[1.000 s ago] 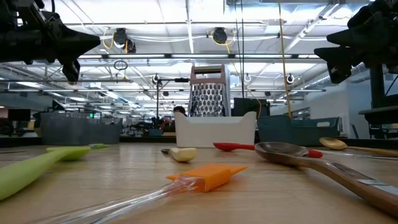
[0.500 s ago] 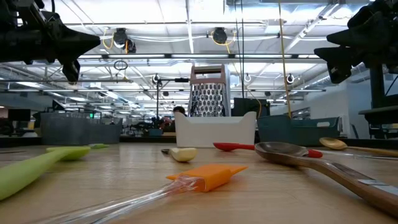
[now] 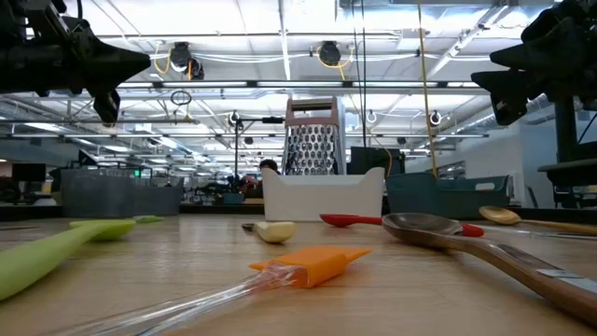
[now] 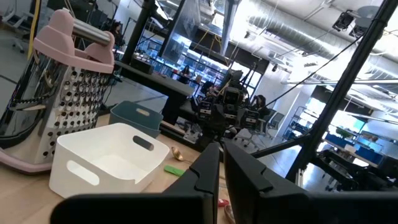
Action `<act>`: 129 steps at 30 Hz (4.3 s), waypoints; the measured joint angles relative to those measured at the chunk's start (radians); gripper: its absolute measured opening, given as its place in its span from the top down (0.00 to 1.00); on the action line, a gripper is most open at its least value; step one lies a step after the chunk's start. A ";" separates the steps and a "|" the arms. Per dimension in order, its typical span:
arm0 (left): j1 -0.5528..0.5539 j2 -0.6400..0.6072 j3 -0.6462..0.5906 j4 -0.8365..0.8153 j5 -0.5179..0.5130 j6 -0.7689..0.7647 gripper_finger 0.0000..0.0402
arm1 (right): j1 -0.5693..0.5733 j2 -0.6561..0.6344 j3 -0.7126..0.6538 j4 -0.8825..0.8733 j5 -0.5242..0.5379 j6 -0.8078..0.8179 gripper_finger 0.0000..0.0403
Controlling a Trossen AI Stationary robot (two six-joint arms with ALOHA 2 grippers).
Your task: Pick & Place Kitchen Items
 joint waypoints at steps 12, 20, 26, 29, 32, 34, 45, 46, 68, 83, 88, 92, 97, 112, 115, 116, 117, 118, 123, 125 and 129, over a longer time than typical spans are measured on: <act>0.000 0.000 0.000 0.000 0.000 0.000 0.94 | 0.000 0.000 0.000 0.000 0.000 0.000 0.60; 0.000 0.000 0.000 0.000 0.000 0.000 0.94 | 0.000 0.000 0.000 0.000 0.000 0.000 0.60; 0.000 0.000 0.000 0.000 0.000 0.000 0.94 | 0.000 0.000 0.000 0.000 0.000 0.000 0.60; 0.000 0.000 0.000 0.000 0.000 0.000 0.94 | 0.000 0.000 0.000 0.000 0.000 0.000 0.60; 0.000 0.000 0.000 0.000 0.000 0.000 0.94 | 0.000 0.000 0.000 0.000 0.000 0.000 0.60; 0.000 0.000 0.000 0.000 0.000 0.000 0.94 | 0.000 0.000 0.000 0.000 0.000 0.000 0.60; 0.000 0.000 0.000 0.000 0.000 0.000 0.94 | 0.000 0.000 0.000 0.000 0.000 0.000 0.60; 0.000 0.000 0.000 0.000 0.000 0.000 0.94 | 0.000 0.000 0.000 0.000 0.000 0.000 0.60; 0.000 0.000 0.000 0.000 0.000 0.000 0.94 | 0.000 0.000 0.000 0.000 0.000 0.000 0.60; 0.000 0.000 0.000 0.000 0.000 0.000 0.94 | 0.000 0.000 0.000 0.138 0.002 -0.141 0.60; 0.000 0.000 0.000 0.000 -0.006 0.000 0.94 | 0.000 0.000 0.000 0.174 0.001 -0.140 0.60; 0.000 0.000 0.000 0.004 -0.029 0.003 0.94 | 0.000 0.000 0.000 0.174 0.001 -0.093 0.60; 0.000 0.000 0.000 0.005 -0.034 0.006 0.94 | 0.000 0.000 0.000 0.180 0.011 -0.128 0.60; 0.000 0.000 -0.001 0.107 -0.096 0.203 0.94 | 0.000 0.003 -0.001 0.350 0.290 -0.229 0.60; 0.000 0.000 -0.001 0.168 -0.096 0.204 0.94 | 0.000 0.011 -0.001 0.405 0.316 -0.232 0.60; 0.000 0.000 -0.001 0.186 -0.096 0.204 0.94 | 0.000 0.016 -0.001 0.425 0.327 -0.232 0.60; 0.000 0.000 -0.001 0.204 -0.095 0.204 0.94 | 0.000 0.025 -0.001 0.446 0.343 -0.232 0.60; 0.000 0.000 -0.001 0.220 -0.093 0.204 0.94 | 0.000 0.034 -0.001 0.464 0.350 -0.234 0.60; 0.000 0.000 -0.001 0.252 -0.090 0.228 0.94 | 0.000 0.100 -0.001 0.563 0.343 -0.258 0.60; 0.000 0.000 -0.001 0.266 -0.089 0.236 0.93 | 0.000 0.135 0.000 0.614 0.343 -0.261 0.60; 0.000 0.000 -0.001 0.312 -0.083 0.241 0.93 | 0.000 0.217 0.000 0.720 0.343 -0.274 0.60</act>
